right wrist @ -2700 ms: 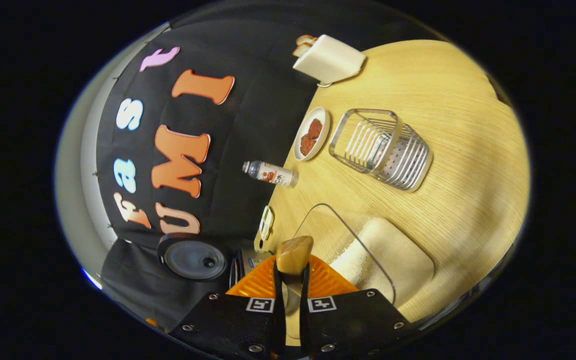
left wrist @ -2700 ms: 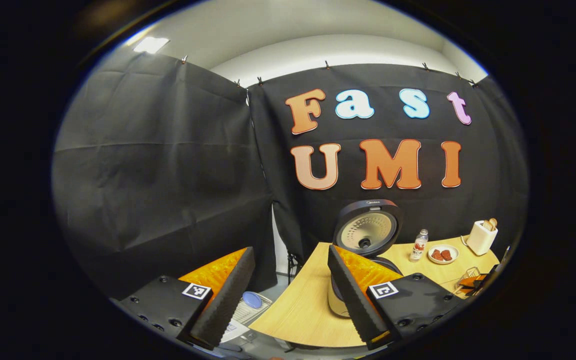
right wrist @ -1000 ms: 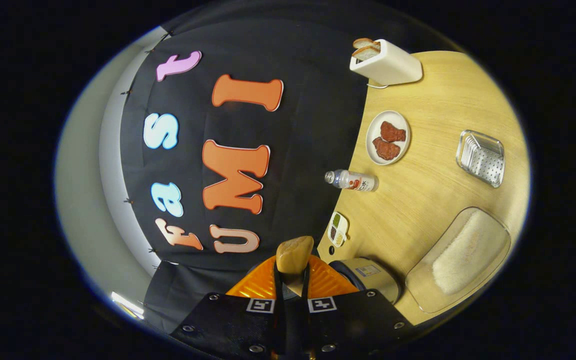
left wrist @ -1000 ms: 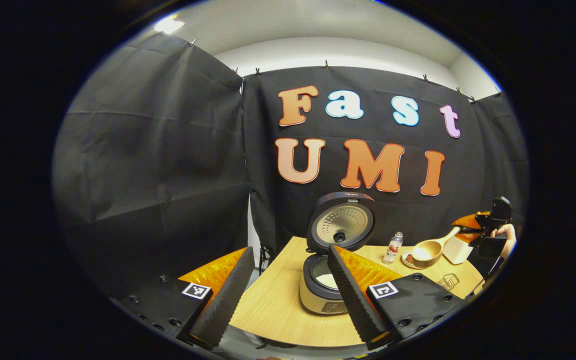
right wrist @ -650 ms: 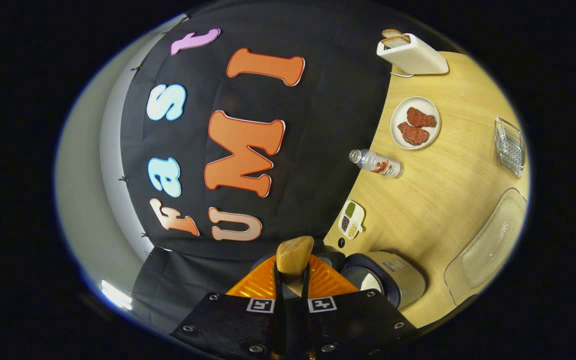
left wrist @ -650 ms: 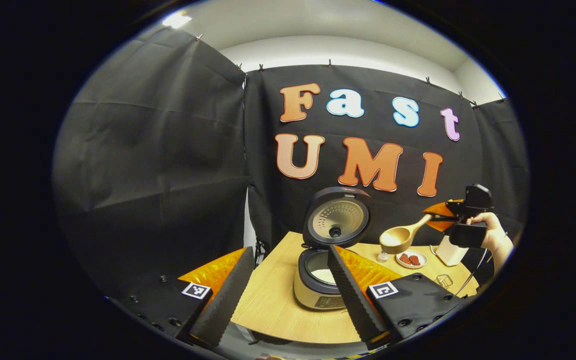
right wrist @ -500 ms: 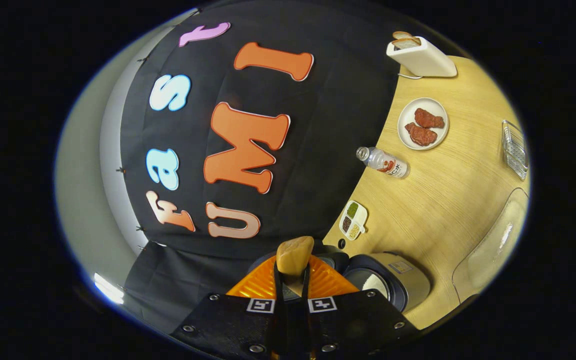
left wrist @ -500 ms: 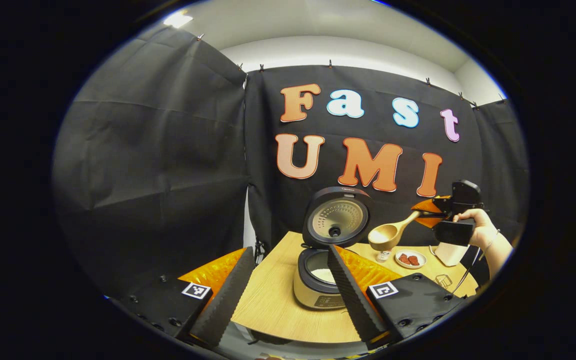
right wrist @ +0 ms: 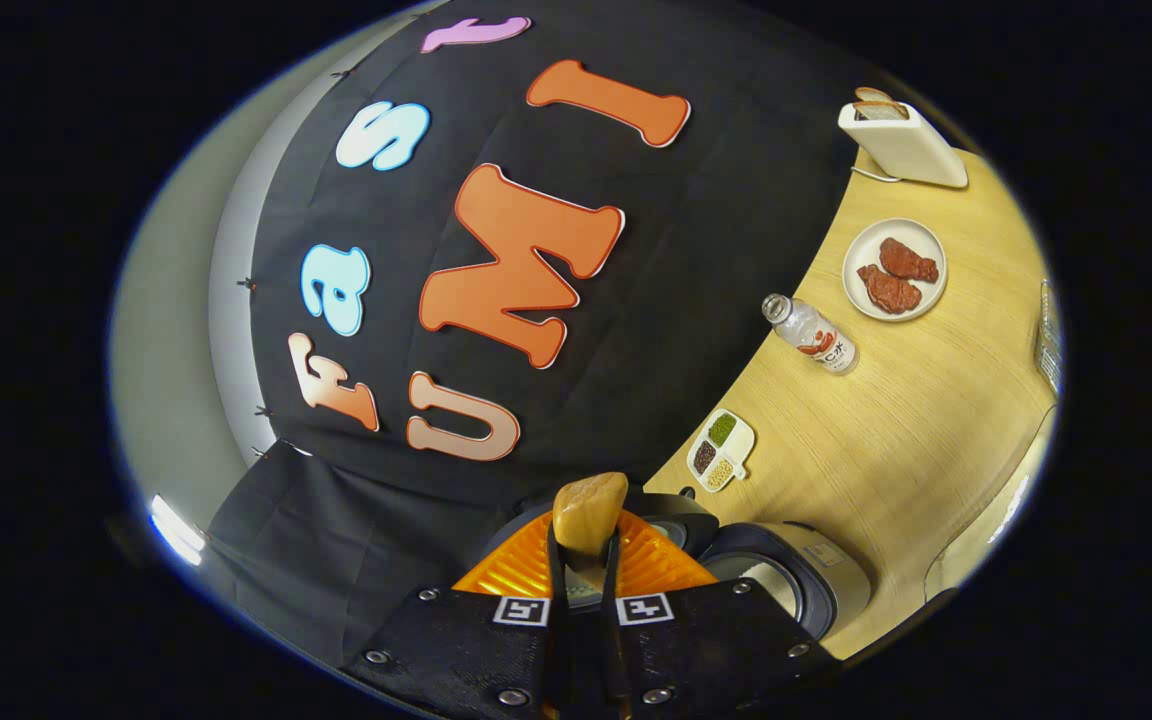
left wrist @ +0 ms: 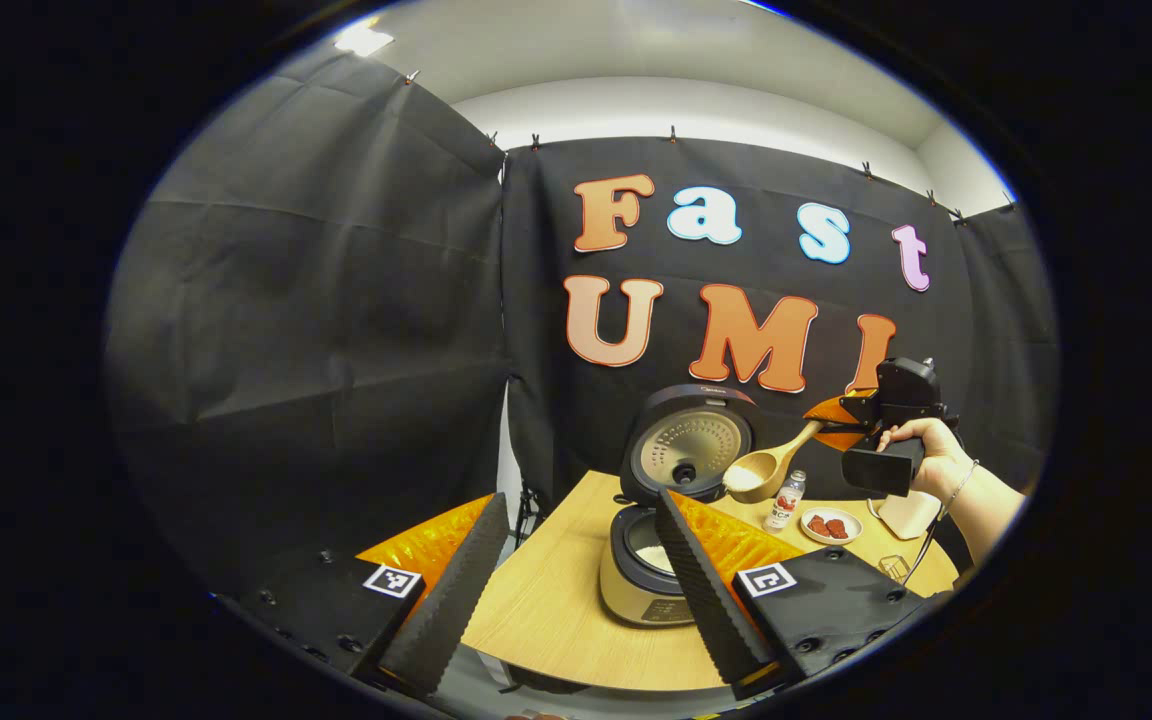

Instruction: Close the left gripper, press the button to open the rice cooker; take a wooden spoon from the chopstick holder with the right hand, scoop a spoonful of rice and pour it into the rice cooker, then put the wooden spoon back into the chopstick holder.

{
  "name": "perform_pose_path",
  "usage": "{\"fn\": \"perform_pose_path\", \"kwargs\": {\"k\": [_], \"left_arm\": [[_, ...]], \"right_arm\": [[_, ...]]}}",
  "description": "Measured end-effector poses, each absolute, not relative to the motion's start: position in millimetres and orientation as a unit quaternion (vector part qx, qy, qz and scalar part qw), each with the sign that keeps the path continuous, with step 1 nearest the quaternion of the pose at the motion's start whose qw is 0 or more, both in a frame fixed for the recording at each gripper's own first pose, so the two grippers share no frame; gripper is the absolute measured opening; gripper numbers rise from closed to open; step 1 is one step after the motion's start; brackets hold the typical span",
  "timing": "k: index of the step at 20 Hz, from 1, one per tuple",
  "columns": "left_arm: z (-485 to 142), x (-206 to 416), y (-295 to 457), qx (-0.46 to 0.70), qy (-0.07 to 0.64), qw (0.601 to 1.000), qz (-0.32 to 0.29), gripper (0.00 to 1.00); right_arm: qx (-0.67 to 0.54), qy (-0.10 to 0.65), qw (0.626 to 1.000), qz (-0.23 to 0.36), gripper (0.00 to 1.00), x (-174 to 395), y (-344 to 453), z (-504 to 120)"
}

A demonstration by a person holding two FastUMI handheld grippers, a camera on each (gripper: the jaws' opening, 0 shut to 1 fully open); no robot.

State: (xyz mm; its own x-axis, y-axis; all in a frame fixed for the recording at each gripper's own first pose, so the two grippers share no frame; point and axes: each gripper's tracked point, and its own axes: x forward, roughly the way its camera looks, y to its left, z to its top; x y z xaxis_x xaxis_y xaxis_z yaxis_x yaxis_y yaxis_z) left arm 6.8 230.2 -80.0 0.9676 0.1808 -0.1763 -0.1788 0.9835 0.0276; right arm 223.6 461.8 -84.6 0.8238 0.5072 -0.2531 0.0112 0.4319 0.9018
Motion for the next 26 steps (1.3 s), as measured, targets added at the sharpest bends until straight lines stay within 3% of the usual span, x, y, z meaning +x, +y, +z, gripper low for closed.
{"fn": "perform_pose_path", "kwargs": {"k": [26], "left_arm": [[-67, 14, 234, 0.002, 0.078, 0.993, 0.094, 0.99]], "right_arm": [[0.422, 0.204, 0.857, 0.214, 0.1, 219, 487, -51]]}}
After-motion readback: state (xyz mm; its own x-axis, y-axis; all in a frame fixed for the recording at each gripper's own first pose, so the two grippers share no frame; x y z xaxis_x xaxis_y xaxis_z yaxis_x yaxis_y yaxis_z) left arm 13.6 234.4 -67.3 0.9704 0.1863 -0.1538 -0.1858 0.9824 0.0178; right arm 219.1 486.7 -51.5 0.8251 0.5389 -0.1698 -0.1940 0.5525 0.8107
